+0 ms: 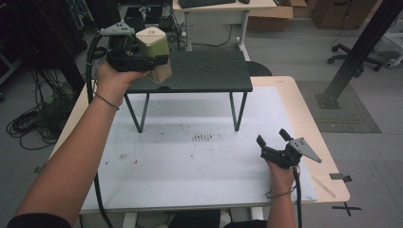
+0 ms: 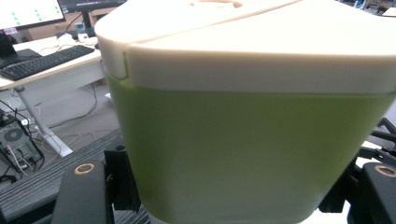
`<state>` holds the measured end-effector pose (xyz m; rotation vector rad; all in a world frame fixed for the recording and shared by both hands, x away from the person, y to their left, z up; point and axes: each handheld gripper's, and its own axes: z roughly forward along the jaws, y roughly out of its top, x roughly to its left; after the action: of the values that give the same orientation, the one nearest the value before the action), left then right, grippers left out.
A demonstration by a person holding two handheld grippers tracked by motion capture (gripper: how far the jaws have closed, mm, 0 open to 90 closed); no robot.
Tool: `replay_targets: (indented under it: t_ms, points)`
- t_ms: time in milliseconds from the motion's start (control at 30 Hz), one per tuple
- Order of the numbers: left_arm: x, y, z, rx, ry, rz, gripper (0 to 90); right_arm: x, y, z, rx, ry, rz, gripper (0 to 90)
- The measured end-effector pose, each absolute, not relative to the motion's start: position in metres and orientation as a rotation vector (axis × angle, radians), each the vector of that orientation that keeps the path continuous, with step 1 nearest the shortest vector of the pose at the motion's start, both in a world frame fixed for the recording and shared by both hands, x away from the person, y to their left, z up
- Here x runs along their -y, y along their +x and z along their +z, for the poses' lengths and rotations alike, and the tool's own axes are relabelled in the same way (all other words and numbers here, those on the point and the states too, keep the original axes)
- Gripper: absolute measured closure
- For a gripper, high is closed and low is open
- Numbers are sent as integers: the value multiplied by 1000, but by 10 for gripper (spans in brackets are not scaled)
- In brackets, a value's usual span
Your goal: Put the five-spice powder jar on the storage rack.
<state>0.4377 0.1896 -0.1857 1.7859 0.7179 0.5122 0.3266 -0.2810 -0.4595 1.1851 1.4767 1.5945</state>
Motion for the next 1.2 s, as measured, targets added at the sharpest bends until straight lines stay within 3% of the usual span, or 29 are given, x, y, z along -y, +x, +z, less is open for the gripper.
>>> replay_targets:
  t_ms: [1200]
  points:
    - [-186, 460, -205, -782, 1805, 482, 293, 281, 327, -460, -1478, 1180, 1601, 0]
